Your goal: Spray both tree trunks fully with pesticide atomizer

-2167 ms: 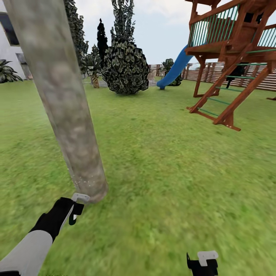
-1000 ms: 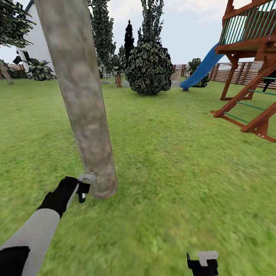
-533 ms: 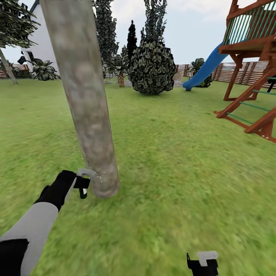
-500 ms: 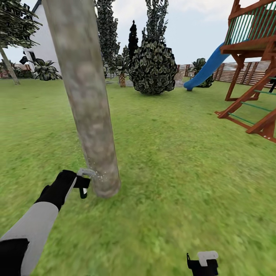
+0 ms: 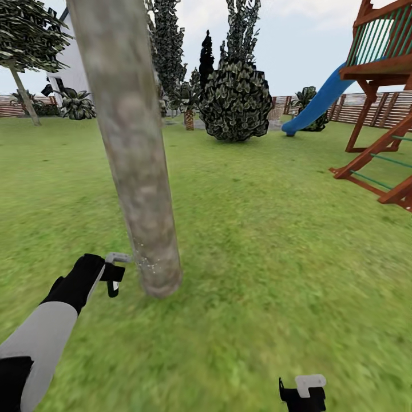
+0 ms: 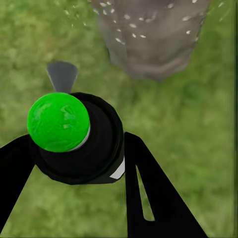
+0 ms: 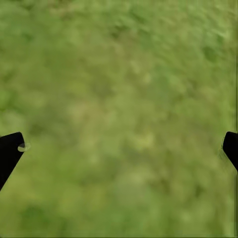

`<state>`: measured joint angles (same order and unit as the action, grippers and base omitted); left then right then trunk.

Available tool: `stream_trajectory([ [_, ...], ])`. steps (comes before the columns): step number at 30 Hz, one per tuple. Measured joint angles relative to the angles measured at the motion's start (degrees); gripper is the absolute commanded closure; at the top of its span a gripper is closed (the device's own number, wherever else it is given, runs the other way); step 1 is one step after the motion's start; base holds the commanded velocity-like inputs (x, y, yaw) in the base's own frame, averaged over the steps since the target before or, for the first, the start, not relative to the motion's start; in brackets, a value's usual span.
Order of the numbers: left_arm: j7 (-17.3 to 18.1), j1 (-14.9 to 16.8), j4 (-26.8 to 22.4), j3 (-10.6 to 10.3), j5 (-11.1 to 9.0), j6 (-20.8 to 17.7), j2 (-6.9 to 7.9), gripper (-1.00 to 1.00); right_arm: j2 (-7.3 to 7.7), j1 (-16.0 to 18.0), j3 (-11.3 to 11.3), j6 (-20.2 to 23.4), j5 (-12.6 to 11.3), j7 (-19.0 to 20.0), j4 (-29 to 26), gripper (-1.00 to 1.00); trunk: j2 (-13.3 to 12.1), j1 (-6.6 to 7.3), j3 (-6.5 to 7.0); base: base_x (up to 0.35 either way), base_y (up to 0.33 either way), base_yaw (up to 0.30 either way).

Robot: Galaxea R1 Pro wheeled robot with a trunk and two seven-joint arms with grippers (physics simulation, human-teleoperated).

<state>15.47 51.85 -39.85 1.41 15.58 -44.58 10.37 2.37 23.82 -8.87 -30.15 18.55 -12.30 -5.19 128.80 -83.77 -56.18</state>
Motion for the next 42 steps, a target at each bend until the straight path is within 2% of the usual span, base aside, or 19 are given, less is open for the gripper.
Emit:
stream_trajectory([
  [13, 0.0, -0.04, 0.03, 0.0, 0.06, -0.16, 0.0, 1.0, 0.0, 0.0, 0.0, 0.0, 0.0, 0.0, 0.0, -1.0, 0.0, 0.0, 0.0, 0.006, -0.273, 0.005],
  [21, -0.02, 0.09, -0.02, 0.08, 0.05, -0.16, 0.0, 1.0, -0.05, 0.0, 0.0, 0.0, 0.0, 0.0, 0.0, -1.0, 0.0, 0.0, 0.0, 0.05, -0.274, 0.238],
  [34, -0.11, 0.18, -0.05, 0.18, -0.11, -0.14, -0.03, 1.0, -0.03, 0.0, 0.0, 0.0, 0.0, 0.0, -0.01, -1.0, 0.0, 0.0, 0.0, 0.001, -0.274, 0.013],
  [39, -0.17, 0.19, -0.13, 0.39, -0.11, -0.11, 0.02, 1.0, -0.07, 0.0, 0.0, 0.0, 0.0, 0.0, -0.03, -1.0, 0.0, 0.0, 0.0, 0.0, -0.274, 0.206],
  [42, -0.18, 0.02, -0.05, 0.73, 0.11, -0.04, 0.83, 1.0, -0.07, 0.0, 0.0, 0.0, 0.0, 0.0, -0.01, -1.0, 0.0, 0.0, 0.0, -0.051, -0.274, 0.276],
])
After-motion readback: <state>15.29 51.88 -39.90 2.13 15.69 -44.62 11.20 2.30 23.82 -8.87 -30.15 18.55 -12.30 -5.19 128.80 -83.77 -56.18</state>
